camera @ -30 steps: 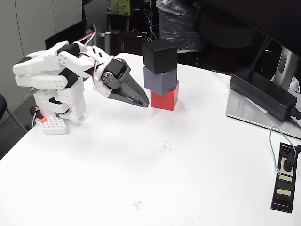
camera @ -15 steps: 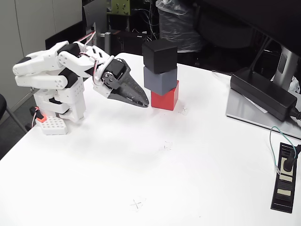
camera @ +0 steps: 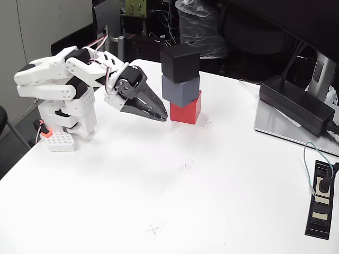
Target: Stack the three blocks in an ordered color.
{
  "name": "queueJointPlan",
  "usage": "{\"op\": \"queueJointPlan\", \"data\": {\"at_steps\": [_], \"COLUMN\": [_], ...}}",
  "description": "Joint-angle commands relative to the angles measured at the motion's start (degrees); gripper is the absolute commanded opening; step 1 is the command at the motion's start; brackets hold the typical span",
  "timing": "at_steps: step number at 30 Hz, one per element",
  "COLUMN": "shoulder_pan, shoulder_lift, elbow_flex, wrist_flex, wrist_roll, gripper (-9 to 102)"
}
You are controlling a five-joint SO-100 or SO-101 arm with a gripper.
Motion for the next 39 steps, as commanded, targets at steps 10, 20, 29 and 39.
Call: {"op": "queueJointPlan", "data": {"at_steps": [10, 20, 29, 39], "shoulder_pan": [0.35, -0.35, -0.35, -0.35], "shoulder_lift": [0.18, 0.18, 0.09, 0.09], "elbow_flex": [-0.18, -0.18, -0.18, -0.18], "wrist_flex": [0.18, 0.00, 0.00, 0.00], "wrist_roll": [-1.23, -0.62, -0.62, -0.62], "gripper": [-1, -1, -1, -1]}}
